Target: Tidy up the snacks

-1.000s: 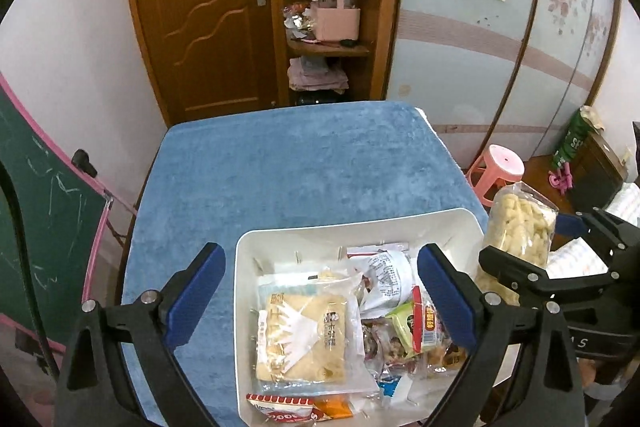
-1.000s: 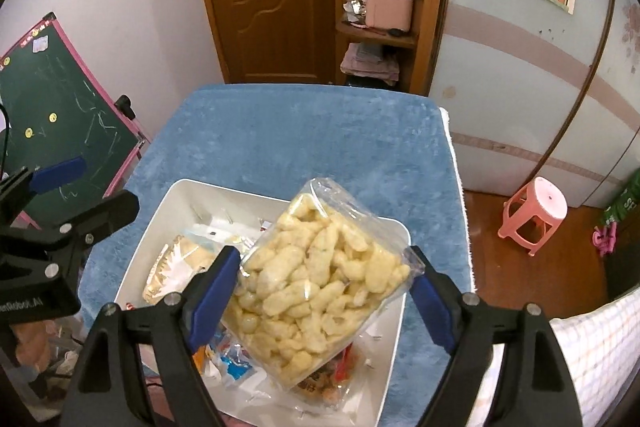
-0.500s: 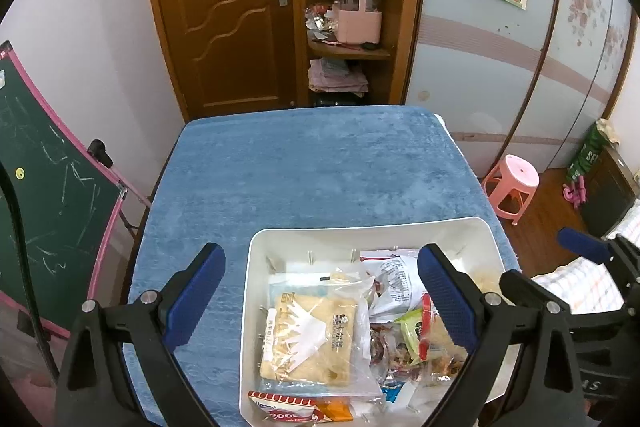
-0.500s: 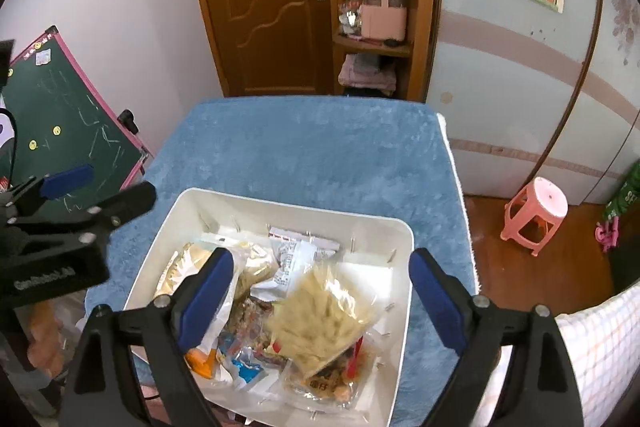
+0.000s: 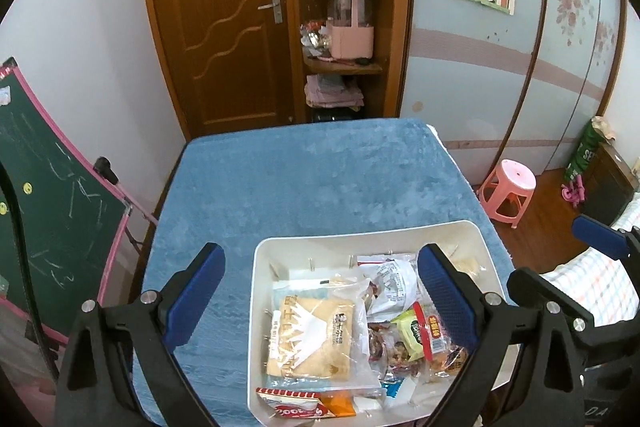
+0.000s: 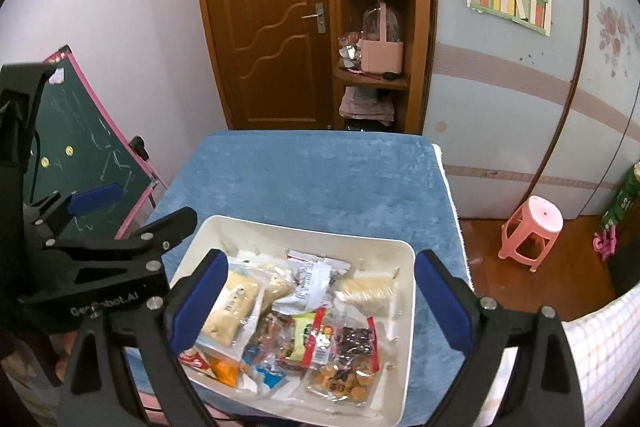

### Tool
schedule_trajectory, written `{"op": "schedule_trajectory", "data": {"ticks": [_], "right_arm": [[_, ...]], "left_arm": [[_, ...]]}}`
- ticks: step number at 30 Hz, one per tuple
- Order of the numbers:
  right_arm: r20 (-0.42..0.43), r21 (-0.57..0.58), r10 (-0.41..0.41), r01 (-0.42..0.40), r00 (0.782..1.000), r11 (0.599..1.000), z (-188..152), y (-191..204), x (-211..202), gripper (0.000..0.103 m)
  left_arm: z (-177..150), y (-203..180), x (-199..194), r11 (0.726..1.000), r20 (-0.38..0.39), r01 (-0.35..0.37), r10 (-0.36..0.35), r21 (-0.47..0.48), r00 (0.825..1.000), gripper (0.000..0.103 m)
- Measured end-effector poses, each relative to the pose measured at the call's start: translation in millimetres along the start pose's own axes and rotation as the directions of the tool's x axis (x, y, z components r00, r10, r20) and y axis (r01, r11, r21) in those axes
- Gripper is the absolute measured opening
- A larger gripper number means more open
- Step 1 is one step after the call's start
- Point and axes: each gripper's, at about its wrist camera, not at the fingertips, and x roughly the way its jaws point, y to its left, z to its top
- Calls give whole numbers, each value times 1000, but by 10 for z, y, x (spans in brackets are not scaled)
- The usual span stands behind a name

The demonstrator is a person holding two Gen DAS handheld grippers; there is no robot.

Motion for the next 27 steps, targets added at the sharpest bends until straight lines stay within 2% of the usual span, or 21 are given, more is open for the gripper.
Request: {"op": "schedule_trajectory", "data": {"ticks": [11,17,27], "right_arm": [[44,63,6,-8,999,998,-99,128,-250,95],[66,95,12,-18,998,995,-185,204,-305,95],[54,117,14,-20,998,993,-256,280,-248,95]], "left_arm": [[-94,145,-278,999,20,-15,16,-31,1000,102],[-170,214,-348,996,-24,-84,84,-34,996,102],[-381,438,-376,993,-73,-77,71,-89,995,102]]}}
